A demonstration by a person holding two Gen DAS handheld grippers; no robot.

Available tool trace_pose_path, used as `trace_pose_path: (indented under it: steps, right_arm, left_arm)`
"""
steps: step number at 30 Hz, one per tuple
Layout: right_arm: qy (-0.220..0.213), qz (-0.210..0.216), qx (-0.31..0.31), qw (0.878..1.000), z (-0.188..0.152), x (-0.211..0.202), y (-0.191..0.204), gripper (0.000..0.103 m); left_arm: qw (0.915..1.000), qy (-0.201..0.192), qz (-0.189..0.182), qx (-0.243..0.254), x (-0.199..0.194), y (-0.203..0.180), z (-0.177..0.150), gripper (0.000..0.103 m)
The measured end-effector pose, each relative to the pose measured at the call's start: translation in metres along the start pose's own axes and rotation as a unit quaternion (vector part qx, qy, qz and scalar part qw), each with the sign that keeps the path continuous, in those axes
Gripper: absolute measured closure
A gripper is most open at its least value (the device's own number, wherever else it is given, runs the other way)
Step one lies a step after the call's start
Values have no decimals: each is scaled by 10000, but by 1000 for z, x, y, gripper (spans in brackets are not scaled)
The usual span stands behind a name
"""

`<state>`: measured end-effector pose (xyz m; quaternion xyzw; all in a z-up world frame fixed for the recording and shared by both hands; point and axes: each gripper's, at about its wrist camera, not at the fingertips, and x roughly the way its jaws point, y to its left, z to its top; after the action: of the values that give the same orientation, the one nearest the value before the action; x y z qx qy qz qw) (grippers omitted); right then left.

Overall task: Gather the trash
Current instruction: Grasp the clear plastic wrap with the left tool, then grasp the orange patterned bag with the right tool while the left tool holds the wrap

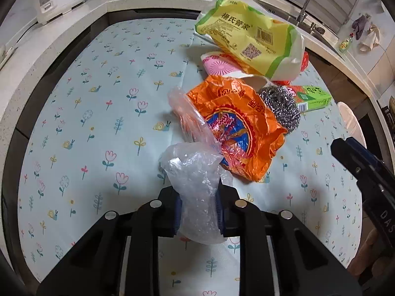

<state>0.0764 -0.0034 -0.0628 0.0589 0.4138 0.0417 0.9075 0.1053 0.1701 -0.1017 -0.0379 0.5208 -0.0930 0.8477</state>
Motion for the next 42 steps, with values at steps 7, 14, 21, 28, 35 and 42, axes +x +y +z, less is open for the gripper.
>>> trace_pose_path:
  steps: [7, 14, 21, 28, 35, 42]
  right_arm:
    - [136, 186, -120, 9997, 6, 23, 26, 57]
    - [353, 307, -103, 9989, 7, 51, 38, 61]
    - [574, 330, -48, 9978, 2, 73, 41, 79]
    - [452, 372, -68, 9983, 1, 67, 39, 93]
    - [37, 334, 42, 9994, 11, 32, 23, 95]
    - [-521, 285, 267, 9979, 21, -17, -7, 95]
  left_arm:
    - [9996, -255, 58, -75, -11, 12, 21, 83]
    - [9991, -388, 145, -76, -14, 20, 37, 83]
    - [9990, -403, 180, -56, -12, 22, 41, 83]
    - [9989, -433, 190, -28, -15, 19, 41, 83]
    - [9982, -581, 120, 128, -29, -2, 40, 83]
    - [9963, -760, -34, 410, -46, -41, 41, 83]
